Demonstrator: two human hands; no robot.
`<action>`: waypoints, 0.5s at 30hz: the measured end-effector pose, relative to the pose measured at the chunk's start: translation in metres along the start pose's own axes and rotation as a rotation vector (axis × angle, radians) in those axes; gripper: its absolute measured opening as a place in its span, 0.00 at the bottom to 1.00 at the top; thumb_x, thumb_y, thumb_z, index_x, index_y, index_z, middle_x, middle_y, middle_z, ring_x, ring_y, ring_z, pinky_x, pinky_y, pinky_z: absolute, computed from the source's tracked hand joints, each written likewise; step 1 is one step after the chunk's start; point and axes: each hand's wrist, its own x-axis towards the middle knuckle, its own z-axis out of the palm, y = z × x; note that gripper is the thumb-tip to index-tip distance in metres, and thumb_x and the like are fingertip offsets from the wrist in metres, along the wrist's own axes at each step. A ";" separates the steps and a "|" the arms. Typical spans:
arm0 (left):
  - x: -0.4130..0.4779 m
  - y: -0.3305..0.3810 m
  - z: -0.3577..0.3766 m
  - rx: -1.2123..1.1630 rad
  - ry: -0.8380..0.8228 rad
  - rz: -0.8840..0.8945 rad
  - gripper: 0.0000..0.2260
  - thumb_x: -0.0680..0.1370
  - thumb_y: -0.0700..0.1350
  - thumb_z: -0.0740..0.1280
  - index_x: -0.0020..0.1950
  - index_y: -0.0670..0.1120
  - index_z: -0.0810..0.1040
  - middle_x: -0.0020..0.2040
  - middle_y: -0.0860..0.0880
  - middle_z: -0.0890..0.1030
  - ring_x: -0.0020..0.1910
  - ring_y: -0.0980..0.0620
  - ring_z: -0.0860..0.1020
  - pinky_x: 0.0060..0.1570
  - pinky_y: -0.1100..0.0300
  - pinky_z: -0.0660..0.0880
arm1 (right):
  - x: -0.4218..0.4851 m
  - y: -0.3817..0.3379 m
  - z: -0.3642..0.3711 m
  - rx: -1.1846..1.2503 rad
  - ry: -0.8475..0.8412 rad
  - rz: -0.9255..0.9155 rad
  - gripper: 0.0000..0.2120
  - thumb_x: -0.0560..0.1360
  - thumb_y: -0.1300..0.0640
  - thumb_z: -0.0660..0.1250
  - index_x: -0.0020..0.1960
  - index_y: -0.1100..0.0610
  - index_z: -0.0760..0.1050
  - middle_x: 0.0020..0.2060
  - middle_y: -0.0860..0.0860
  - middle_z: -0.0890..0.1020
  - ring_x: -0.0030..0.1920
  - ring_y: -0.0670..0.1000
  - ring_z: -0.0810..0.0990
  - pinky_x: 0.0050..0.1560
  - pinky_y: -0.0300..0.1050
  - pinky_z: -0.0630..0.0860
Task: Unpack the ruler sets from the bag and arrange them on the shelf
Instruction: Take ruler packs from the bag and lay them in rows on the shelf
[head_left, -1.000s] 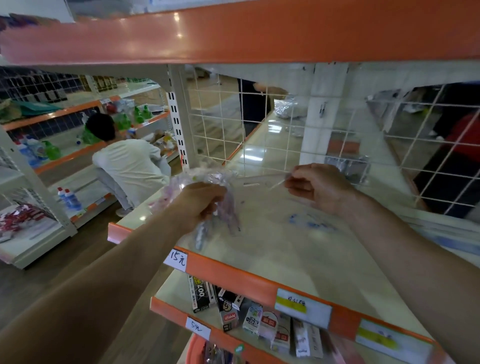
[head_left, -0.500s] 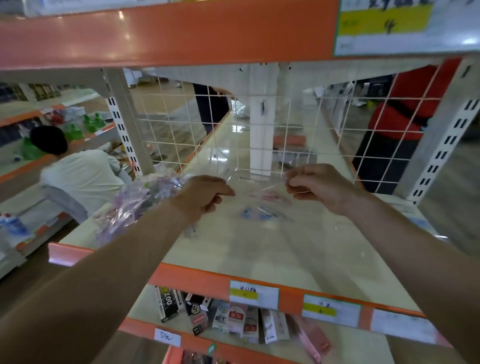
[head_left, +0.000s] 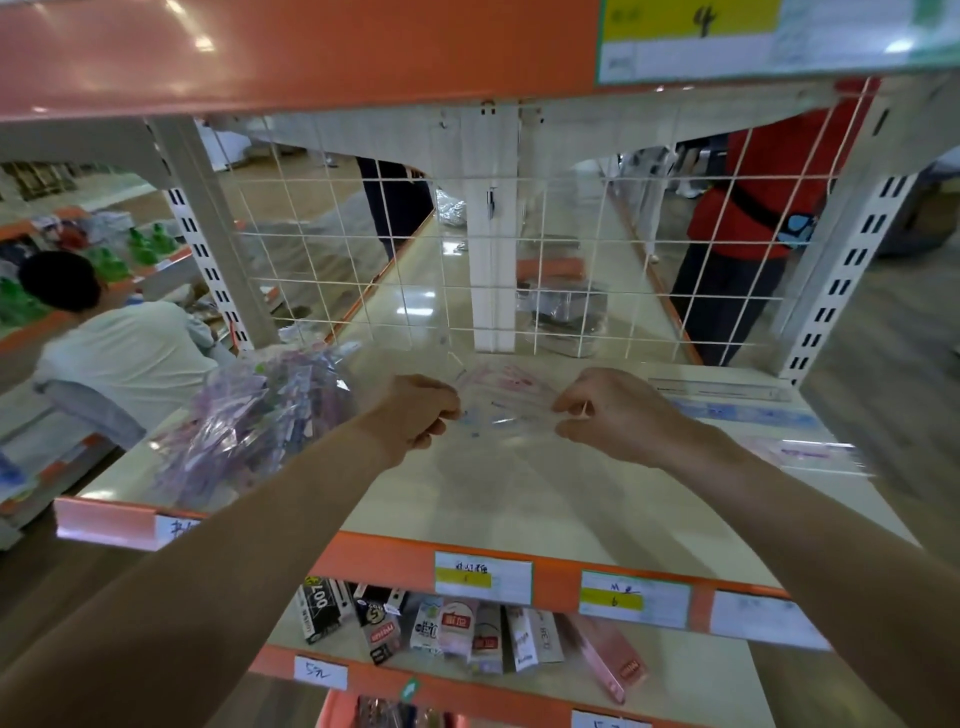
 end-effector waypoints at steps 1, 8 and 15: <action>0.001 -0.002 -0.002 0.014 0.016 0.007 0.03 0.75 0.35 0.65 0.45 0.42 0.76 0.36 0.45 0.77 0.28 0.52 0.69 0.28 0.64 0.62 | -0.001 0.000 0.003 -0.002 -0.033 0.011 0.14 0.75 0.51 0.67 0.58 0.52 0.80 0.49 0.50 0.80 0.52 0.51 0.77 0.49 0.42 0.70; 0.000 -0.009 -0.018 -0.015 0.056 -0.006 0.04 0.77 0.37 0.64 0.43 0.44 0.75 0.36 0.46 0.75 0.29 0.52 0.69 0.30 0.62 0.61 | -0.003 -0.007 0.019 -0.011 -0.215 0.005 0.13 0.72 0.56 0.65 0.29 0.52 0.73 0.32 0.48 0.76 0.42 0.51 0.77 0.39 0.41 0.69; -0.002 -0.007 -0.020 -0.004 0.043 -0.008 0.03 0.77 0.38 0.64 0.45 0.43 0.76 0.37 0.46 0.75 0.30 0.52 0.69 0.30 0.61 0.64 | 0.001 -0.009 0.021 0.004 -0.244 0.007 0.06 0.74 0.53 0.65 0.42 0.52 0.80 0.38 0.43 0.76 0.46 0.47 0.76 0.46 0.38 0.71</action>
